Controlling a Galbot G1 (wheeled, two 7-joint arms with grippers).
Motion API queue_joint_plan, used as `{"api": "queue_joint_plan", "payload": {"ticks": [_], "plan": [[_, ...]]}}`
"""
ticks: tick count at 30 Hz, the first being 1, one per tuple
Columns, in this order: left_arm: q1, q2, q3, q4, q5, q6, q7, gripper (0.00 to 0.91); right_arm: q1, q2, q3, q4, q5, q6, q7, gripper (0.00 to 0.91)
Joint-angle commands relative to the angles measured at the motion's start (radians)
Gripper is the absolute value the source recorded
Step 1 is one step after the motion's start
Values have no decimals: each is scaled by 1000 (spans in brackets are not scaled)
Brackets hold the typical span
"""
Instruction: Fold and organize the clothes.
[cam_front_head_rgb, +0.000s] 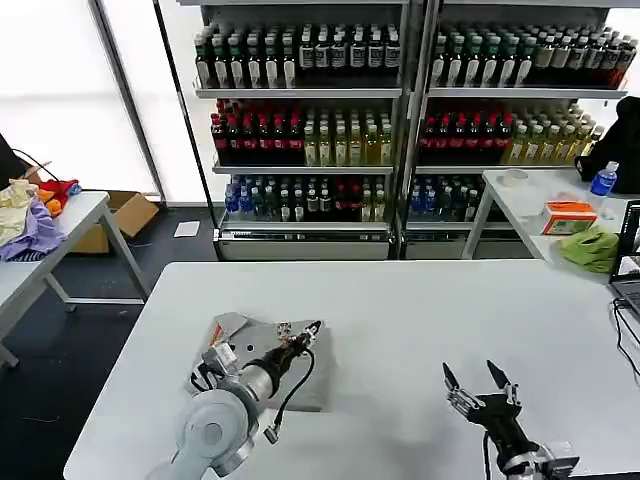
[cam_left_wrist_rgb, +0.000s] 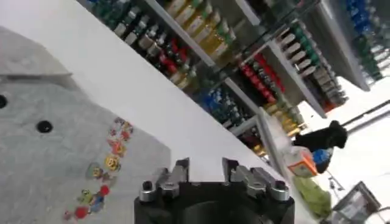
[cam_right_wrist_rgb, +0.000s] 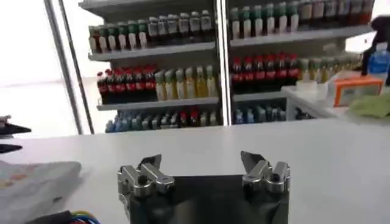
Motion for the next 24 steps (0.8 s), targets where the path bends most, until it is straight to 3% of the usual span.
{"api": "queue_joint_plan", "payload": {"ticks": [1, 3, 5, 10, 16, 17, 18, 24], "plan": [[-13, 127, -140, 6, 138, -7, 213, 907, 289, -42, -366, -47, 193, -216, 180, 907], [53, 177, -217, 37, 431, -26, 361, 907, 384, -20, -462, -110, 238, -252, 214, 907], [93, 197, -303, 67, 568, -46, 453, 907, 445, -3, -522, -153, 253, -268, 213, 907], [205, 210, -461, 87, 643, -70, 536, 907, 555, 55, -666, -253, 308, -324, 230, 907], [326, 166, -553, 38, 640, -91, 560, 907, 668, 146, -774, -397, 301, -324, 258, 907], [349, 160, -556, 18, 641, -95, 564, 907, 683, 158, -784, -415, 303, -324, 262, 605], [363, 157, -558, 6, 641, -98, 566, 907, 691, 163, -788, -424, 304, -324, 269, 20], [390, 148, -590, -24, 606, -85, 567, 907, 699, 161, -768, -430, 318, -311, 298, 0]]}}
